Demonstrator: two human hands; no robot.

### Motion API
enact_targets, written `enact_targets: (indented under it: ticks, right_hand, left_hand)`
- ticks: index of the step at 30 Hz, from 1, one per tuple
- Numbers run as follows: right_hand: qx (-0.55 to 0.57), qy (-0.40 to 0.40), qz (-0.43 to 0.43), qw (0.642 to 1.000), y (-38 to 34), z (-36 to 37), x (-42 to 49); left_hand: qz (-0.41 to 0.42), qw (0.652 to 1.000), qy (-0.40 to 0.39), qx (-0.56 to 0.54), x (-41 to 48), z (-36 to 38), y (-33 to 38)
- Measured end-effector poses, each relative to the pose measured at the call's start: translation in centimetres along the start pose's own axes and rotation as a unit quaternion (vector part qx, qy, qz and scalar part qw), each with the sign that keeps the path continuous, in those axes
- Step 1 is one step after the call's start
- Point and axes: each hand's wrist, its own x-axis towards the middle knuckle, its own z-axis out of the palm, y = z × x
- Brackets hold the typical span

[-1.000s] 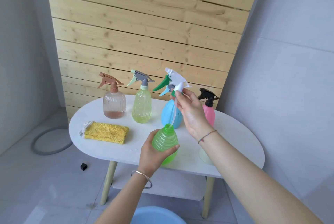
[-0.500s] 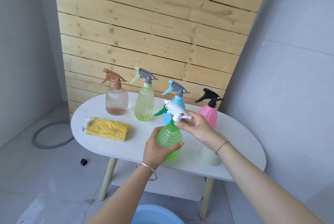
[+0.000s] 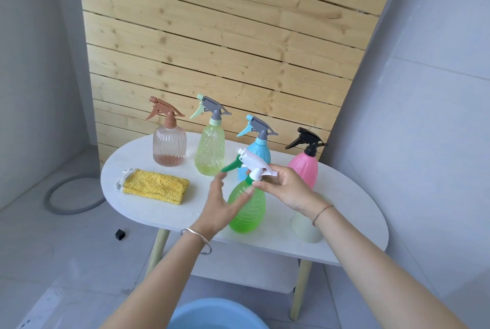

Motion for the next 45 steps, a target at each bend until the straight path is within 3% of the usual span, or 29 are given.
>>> enact_targets:
  ticks: [2,7,13,18,23,29,34,40,45]
  right_hand:
    - [-0.006,-0.009,0.001,1.0,-0.2,-0.1,0.0]
    - [0.014,-0.013,0.006,1.0,0.0,0.0,-0.1]
    - [0.007,0.178,-0.029,0.983,2.0,3.5,0.1]
    - [0.08,0.112,-0.02,0.99,2.5,2.9,-0.5]
    - [0.026,0.247,-0.029,0.968,2.3,5.1,0.2]
    - [0.089,0.106,-0.001,0.99,2.0,2.5,-0.5]
    - [0.02,0.231,-0.014,0.973,1.8,4.7,0.4]
    - [0.127,0.071,-0.003,0.989,1.1,2.2,-1.1]
    - [0.022,0.208,-0.024,0.978,1.4,4.1,-0.1]
  left_hand:
    - [0.039,0.998,0.039,-0.024,0.7,-1.1,2.4]
    - [0.116,0.991,-0.06,-0.01,2.8,-1.3,7.2]
    - [0.104,0.991,-0.07,-0.055,3.1,-1.2,6.9]
    - [0.094,0.99,-0.08,-0.065,3.4,-1.4,6.8]
    - [0.091,0.99,-0.074,-0.073,3.4,-1.2,6.7]
    - [0.088,0.99,-0.076,-0.079,3.3,-1.1,6.9]
    - [0.089,0.99,-0.078,-0.075,3.5,-1.2,6.7]
    - [0.091,0.991,-0.072,-0.072,3.5,-1.1,6.7]
    - [0.089,0.991,-0.072,-0.07,3.6,-1.1,6.7]
